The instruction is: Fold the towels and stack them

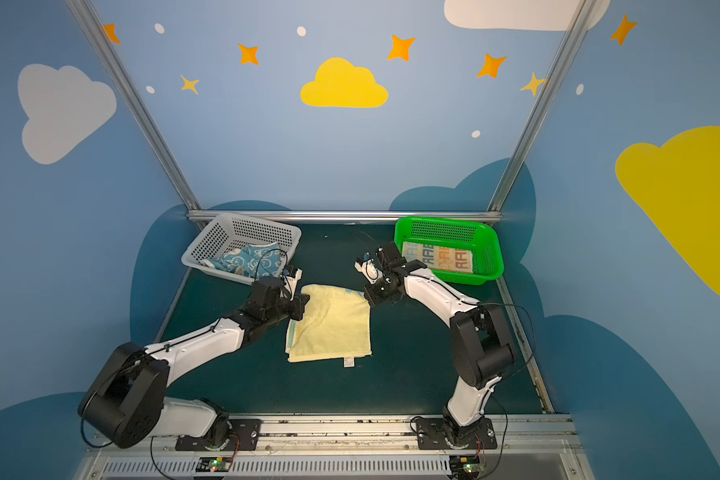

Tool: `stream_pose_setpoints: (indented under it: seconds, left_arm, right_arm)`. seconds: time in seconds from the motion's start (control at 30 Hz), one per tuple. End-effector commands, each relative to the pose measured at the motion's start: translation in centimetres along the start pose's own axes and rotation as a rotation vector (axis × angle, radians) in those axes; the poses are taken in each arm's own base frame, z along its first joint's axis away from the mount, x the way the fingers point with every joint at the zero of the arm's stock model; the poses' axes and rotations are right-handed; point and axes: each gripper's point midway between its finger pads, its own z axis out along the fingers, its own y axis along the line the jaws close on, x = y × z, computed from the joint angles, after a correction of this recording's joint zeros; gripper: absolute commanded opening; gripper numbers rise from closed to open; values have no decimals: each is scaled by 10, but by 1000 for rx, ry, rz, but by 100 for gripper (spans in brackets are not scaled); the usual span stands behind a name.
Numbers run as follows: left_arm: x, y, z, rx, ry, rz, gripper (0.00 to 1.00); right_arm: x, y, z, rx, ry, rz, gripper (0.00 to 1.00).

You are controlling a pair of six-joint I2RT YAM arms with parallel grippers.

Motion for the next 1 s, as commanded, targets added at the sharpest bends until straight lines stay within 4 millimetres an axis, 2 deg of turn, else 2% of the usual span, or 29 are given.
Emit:
stream_pose_setpoints:
  seconds: [0.0,0.27,0.43,0.53,0.73,0.97]
  left_arm:
    - [-9,-5,14,21,25,-29,4]
    - [-24,-4,61,-7,129,-33,4]
    - [-30,-5,76,-5,157,-15,4]
    - [-25,-7,75,14,156,14,4]
    - [-11,-18,61,102,133,42,4]
    - [-5,-27,41,158,88,56,4]
  right_arm:
    - [-14,-24,-9,77,-27,17,0]
    - [-23,-61,-15,134,-32,38,0]
    - [-28,-65,-12,120,-33,27,0]
    - [-25,-61,-12,102,-40,35,0]
    - [-14,-45,-20,56,-79,49,0]
    - [17,-26,-23,27,-49,97,0]
